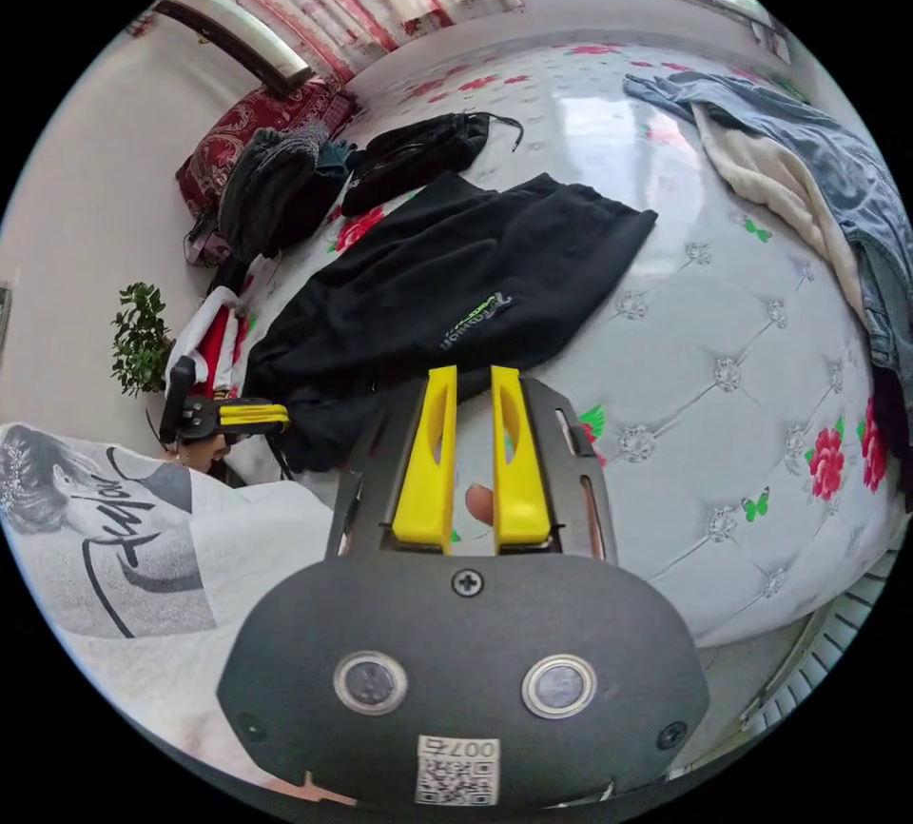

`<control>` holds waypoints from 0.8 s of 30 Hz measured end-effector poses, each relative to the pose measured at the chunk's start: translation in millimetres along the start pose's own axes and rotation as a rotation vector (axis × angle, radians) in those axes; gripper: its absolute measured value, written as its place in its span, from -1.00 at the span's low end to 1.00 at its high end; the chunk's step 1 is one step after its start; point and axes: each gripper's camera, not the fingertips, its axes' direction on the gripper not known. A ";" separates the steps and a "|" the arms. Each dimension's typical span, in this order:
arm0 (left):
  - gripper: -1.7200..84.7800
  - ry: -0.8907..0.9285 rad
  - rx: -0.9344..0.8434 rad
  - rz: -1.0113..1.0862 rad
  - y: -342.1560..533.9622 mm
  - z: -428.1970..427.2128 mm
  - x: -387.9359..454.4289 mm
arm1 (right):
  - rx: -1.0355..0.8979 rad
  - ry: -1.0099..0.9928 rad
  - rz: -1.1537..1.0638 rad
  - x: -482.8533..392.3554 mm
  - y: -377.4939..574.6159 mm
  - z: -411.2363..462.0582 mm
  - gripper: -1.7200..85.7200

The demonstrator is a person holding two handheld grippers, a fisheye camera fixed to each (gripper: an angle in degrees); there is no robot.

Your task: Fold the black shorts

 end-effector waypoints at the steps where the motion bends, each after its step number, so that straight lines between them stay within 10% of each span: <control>1: -0.91 -0.141 -0.038 -0.023 0.4 -1.4 -12.8 | 0.003 0.014 0.006 7.2 -7.9 0.3 -0.84; 6: -0.96 -0.462 -0.132 -0.303 35.3 -32.5 -66.5 | 0.018 0.059 0.003 38.1 -53.3 3.9 -0.84; 15: -0.70 0.233 0.179 -0.830 148.2 -44.4 -93.9 | -0.087 0.098 -0.073 72.0 -151.5 69.4 -0.82; 24: -0.82 0.055 0.030 -0.728 106.3 -6.0 -71.8 | -0.168 0.123 -0.147 60.5 -200.1 91.7 -0.95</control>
